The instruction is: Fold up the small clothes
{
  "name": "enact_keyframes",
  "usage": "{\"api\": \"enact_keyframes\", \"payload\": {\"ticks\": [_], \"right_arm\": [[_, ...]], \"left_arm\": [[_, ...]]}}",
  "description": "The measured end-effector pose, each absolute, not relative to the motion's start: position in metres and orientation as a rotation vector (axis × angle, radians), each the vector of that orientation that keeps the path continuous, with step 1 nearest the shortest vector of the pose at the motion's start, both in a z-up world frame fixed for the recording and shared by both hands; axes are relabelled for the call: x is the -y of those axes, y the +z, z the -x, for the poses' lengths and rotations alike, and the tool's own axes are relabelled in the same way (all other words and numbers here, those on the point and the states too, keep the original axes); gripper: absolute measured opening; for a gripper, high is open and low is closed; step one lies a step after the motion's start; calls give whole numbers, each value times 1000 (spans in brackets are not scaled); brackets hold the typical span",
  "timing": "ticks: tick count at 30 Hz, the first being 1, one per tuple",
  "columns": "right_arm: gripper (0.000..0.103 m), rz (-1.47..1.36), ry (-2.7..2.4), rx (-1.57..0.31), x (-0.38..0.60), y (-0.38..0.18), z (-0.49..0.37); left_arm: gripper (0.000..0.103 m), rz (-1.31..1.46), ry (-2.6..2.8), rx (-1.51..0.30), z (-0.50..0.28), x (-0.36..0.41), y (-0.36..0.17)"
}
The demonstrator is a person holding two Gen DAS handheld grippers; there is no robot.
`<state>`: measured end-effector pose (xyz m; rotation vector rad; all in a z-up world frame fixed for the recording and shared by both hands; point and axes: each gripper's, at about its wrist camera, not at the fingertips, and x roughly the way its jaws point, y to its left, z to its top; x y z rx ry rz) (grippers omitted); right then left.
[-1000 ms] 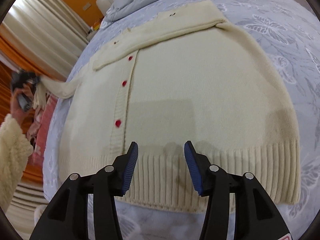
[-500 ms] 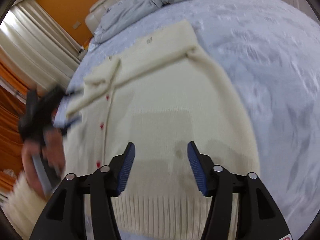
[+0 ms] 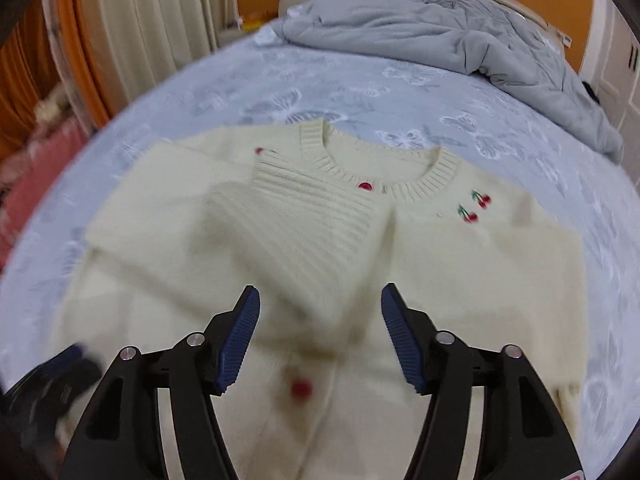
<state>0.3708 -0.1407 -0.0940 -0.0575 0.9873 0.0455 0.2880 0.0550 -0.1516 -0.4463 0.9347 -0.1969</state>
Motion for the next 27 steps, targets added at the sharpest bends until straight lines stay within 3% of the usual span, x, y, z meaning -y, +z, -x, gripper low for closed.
{"api": "enact_keyframes", "payload": {"ticks": [1,5,8,10,11,15,18,19,20,21,22,27], "right_arm": [[10,35,54,-995,142,-96,-375],[8,-479,9,-863,229,-73,-355],[10,-756,-80,-894,294,-109,-326],[9,-798,-68,-969,309,-137,-319],[12,-821,-30,-935,315,-139,-313],[49,-868,-32,-886,328,-126,-309],[56,-917,-70,-854,338,-125,-311],[52,-943,-76,-856,342,-128,-313],[41,-951,-81,-859,343,-130,-315],[10,-915,-104,-890,343,-131,-323],[11,-873,-111,-913,341,-127,-328],[9,-799,3,-617,344,-65,-311]], "left_arm": [[88,430,-201,-935,-288,-53,-152],[88,443,-235,-936,-284,-65,-158],[88,434,-247,-926,-283,-65,-159],[89,416,-233,-930,-283,-61,-158],[89,433,-225,-938,-285,-61,-155],[89,685,-220,-928,-307,-79,-137],[89,790,-165,-946,-336,-88,-136],[89,839,-156,-965,-351,-89,-141],[86,859,-134,-989,-364,-89,-146],[67,869,-89,-1014,-377,-89,-150],[46,876,-77,-1015,-382,-89,-150],[37,872,-33,-977,-391,-91,-150]]}}
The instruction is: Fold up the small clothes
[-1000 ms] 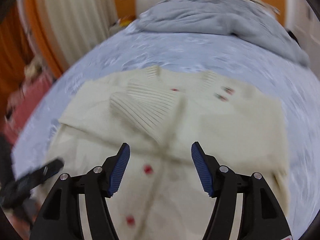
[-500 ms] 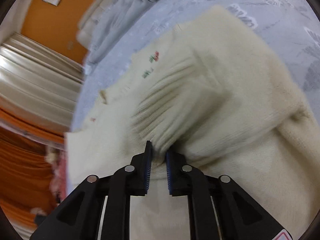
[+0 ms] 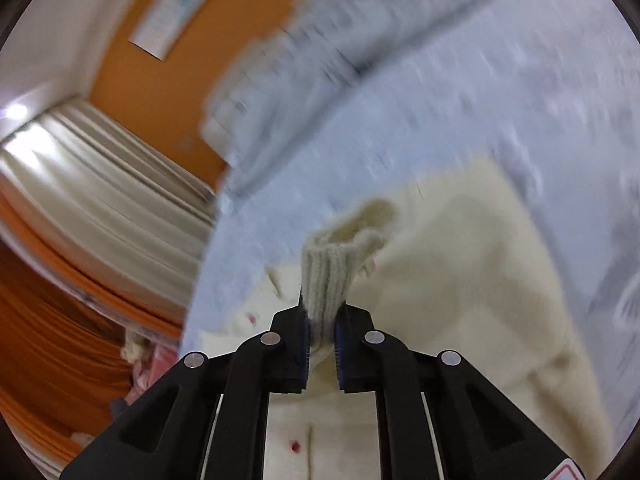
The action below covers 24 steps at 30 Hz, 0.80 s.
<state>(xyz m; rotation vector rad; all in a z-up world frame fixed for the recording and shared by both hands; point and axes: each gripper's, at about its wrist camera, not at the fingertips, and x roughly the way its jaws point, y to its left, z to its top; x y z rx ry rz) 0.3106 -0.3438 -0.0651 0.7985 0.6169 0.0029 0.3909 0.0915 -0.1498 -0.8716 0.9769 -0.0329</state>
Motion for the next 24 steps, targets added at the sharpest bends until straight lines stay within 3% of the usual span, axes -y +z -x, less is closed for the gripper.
{"api": "enact_keyframes", "payload": {"ticks": [3,8,11,15,18,21,24], "right_arm": [[5,-821,-138,-870,363,-131,-323],[8,-839,-86,-753,366,-123,-306],[5,-813,-117,-834,369,-154,-315],[22,-732,-222,-830,364,-120,-312],[23,-612,-293,-658,343,-83,-297],[21,-527,-100,-776,304,-83,-323],[6,-409,-91,-914,296,-118,-356]], "left_arm": [[31,783,-53,-965,-384,-83,-169],[30,676,-73,-929,-381,-77,-167],[31,620,-74,-911,-378,-72,-166],[31,570,-69,-892,-376,-68,-165],[31,522,-69,-846,-369,-63,-167],[31,499,-61,-825,-367,-59,-167],[31,490,-65,-805,-364,-58,-167]]}}
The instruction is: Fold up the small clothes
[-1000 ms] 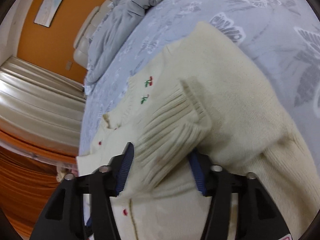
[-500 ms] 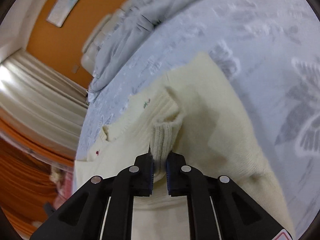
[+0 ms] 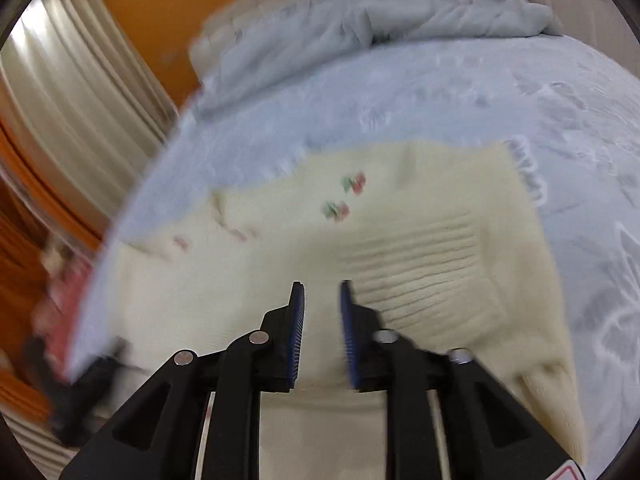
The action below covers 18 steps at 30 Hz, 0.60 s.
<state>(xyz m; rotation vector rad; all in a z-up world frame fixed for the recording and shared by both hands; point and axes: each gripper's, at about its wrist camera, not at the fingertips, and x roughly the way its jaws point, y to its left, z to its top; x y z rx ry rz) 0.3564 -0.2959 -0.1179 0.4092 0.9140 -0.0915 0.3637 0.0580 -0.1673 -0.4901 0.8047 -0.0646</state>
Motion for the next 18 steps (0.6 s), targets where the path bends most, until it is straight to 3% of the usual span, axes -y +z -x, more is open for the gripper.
{"api": "enact_keyframes", "payload": {"ticks": [1,5,10,11,12,13,15,16,18], "right_arm": [[0,-426,-140,-924,313,-134,-359],[0,-703,-155,-862,356,-140,-338],[26,-652,-206,-840,347,-94,-247],[44,-634,-243,-852,348,-88,-216],[64,-623,-281,-864,352,-85,-185],[68,-613,-305,-872,351,-82,-162],[68,-604,-343,-920,356,-83,-107],[68,-615,-352,-965,359,-86,-79],[69,-651,-359,-1034,357,-92,-33]], "left_arm": [[32,492,-67,-801,-363,-58,-168],[33,465,-61,-794,-364,-54,-169],[36,454,-92,-848,-362,-58,-159],[40,440,-109,-872,-356,-61,-152],[53,436,-128,-896,-345,-65,-146],[71,431,-143,-916,-325,-75,-136],[87,430,-145,-907,-285,-96,-123],[93,442,-134,-907,-257,-114,-118],[94,482,-131,-970,-214,-144,-121]]}}
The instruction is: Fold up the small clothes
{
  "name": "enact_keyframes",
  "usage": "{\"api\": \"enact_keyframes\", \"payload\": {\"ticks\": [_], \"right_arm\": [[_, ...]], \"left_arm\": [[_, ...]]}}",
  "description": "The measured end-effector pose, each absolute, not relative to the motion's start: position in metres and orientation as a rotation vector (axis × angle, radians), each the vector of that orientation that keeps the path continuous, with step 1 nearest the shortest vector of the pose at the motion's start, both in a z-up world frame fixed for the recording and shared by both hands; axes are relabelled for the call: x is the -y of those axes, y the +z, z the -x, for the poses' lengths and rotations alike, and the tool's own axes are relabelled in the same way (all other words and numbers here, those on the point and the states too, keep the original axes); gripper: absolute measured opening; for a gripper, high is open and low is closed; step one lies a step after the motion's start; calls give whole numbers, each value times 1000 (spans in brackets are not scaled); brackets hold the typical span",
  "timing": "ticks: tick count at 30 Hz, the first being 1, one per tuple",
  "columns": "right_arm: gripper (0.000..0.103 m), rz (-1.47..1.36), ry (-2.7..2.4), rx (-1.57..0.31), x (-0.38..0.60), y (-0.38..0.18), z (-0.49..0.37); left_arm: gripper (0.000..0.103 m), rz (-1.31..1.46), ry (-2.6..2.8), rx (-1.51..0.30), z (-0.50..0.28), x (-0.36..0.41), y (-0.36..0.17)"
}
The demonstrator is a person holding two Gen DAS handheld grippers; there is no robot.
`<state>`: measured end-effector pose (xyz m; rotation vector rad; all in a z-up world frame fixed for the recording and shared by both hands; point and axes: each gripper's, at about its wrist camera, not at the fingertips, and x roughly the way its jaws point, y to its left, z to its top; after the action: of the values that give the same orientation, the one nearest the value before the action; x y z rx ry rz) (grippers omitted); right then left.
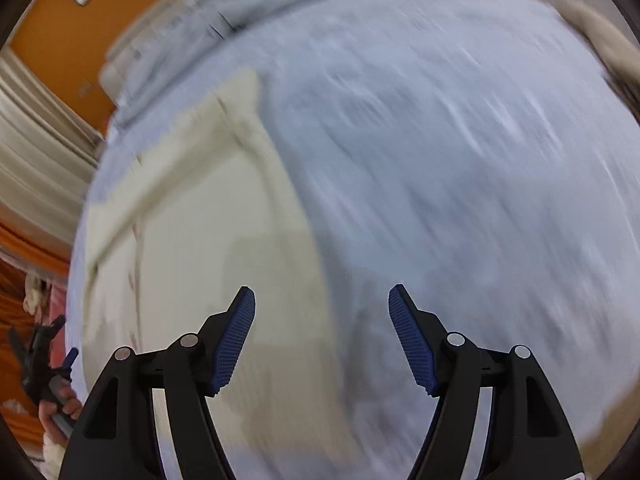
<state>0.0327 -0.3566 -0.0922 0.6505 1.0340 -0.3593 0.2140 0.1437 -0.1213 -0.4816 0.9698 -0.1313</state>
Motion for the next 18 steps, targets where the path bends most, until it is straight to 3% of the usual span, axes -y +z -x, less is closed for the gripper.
{"api": "enact_keyframes", "payload": {"ticks": [2,4,6,8,14,15,16,17,18], "right_arm": [[70,-694,-346,-1084,354,-99,-7],[80,-795,-277,-1088,348,-109,6],[82,-835,-217,-1107,340,-122,4],[90,-763,-211,-1103,328,-127,2],[89,-734,-129,-1036,307,-127,-28],[80,-749,-124,-1027,306,-128,-31],[68,-764,-123,-1022,304,-130,-33],[43,-780,-129,-1022,302,-132,-36],[12,-801,-146,-1036,302,-133,-38]], "left_arm": [[94,529,-112,-1046,-184,-163,-134],[94,605,-91,-1106,-152,-179,-152],[94,655,-109,-1076,-126,-184,-158],[96,634,-114,-1065,-115,-176,-156],[97,551,-96,-1106,-120,-141,-158],[94,557,-94,-1105,-123,-140,-156],[78,572,-99,-1109,-126,-137,-154],[63,584,-116,-1121,-130,-135,-153],[29,596,-137,-1152,-135,-133,-154]]}}
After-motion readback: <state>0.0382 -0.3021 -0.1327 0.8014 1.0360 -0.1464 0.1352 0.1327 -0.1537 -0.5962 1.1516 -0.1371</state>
